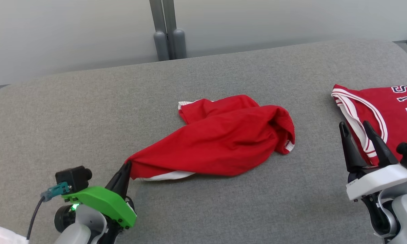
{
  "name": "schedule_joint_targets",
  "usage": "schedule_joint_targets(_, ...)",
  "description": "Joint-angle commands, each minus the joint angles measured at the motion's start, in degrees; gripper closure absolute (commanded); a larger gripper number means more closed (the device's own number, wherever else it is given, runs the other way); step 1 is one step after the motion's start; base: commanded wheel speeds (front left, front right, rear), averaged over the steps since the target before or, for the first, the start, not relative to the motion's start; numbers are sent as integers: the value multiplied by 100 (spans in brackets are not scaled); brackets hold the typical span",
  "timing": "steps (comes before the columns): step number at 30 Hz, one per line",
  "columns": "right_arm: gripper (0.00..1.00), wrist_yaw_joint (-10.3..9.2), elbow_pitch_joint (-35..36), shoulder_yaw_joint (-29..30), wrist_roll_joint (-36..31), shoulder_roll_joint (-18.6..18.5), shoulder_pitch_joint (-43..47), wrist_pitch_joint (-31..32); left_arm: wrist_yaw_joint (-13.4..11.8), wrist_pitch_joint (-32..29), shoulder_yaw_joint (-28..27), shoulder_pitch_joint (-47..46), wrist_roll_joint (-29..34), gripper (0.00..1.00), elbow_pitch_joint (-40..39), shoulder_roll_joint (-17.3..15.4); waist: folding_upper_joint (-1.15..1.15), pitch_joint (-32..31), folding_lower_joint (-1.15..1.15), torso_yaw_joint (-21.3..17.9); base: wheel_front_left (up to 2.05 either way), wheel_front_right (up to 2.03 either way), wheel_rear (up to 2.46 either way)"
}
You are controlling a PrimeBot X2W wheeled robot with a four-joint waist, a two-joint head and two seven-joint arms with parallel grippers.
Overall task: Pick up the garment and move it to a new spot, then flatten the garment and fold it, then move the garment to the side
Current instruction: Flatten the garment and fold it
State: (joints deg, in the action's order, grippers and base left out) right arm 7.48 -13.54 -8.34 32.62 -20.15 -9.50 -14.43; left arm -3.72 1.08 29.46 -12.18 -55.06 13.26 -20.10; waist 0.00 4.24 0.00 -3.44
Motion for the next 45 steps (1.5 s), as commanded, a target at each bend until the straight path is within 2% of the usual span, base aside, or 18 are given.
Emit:
schedule_joint_targets(1, 0, 3, -40, -19, 51, -43, 22, 20, -105, 32, -83, 132, -63, 100, -4, -87, 0, -9, 0, -2, 0, 0, 0)
schedule_joint_targets(7, 0, 3, -77, -102, 82, -91, 43, 68, -530, 268, -218, 316, 173, 100, 297, -276, 0, -29, 0, -36, 0, 0, 0)
schedule_joint_targets(10, 0, 3, -93, -131, 90, -124, 46, 96, -553, 366, -206, 344, 236, 100, 390, -247, 0, -33, 0, -20, 0, 0, 0)
schedule_joint_targets(11, 0, 3, -106, -142, 78, -138, 44, 104, -514, 370, -182, 343, 235, 85, 407, -224, 0, -34, 0, -8, 0, 0, 0)
schedule_joint_targets(12, 0, 3, -119, -150, 64, -145, 40, 105, -472, 427, -175, 336, 227, 0, 395, -191, 0, -39, 0, 7, 0, 0, 0)
schedule_joint_targets(16, 0, 3, -166, -184, 42, -144, 72, 100, -456, 776, -174, 343, 439, 0, 247, -225, 0, -93, 0, 86, 0, 0, 0)
schedule_joint_targets(21, 0, 3, -212, -208, -2, -86, 141, 74, -725, 1287, -388, 535, 802, 0, -222, -237, 0, -192, 0, 159, 0, 0, 0)
schedule_joint_targets(27, 0, 3, -193, -323, -14, -95, 161, 103, -949, 1413, -720, 816, 1485, 0, -856, -115, 0, -180, 0, 238, 0, 0, 0)
schedule_joint_targets(31, 0, 3, -150, -641, 34, -120, 80, 273, -854, 1414, -869, 944, 1776, 0, -1023, 60, 0, -151, 0, 336, 0, 0, 0)
schedule_joint_targets(35, 0, 3, -155, -1303, 314, -168, -53, 694, -728, 1414, -964, 978, 1925, 0, -1010, 218, 0, -111, 0, 474, 0, 0, 0)
schedule_joint_targets(38, 0, 2, -376, -1667, 525, -177, -239, 990, -620, 1415, -984, 943, 2017, 0, -940, 320, 0, -66, 0, 606, 0, 0, 0)
schedule_joint_targets(45, 0, 3, -1161, -2048, 856, -73, -824, 1279, -454, 1411, -1030, 818, 2162, 0, -770, 460, 0, 71, 0, 928, 0, 0, 0)
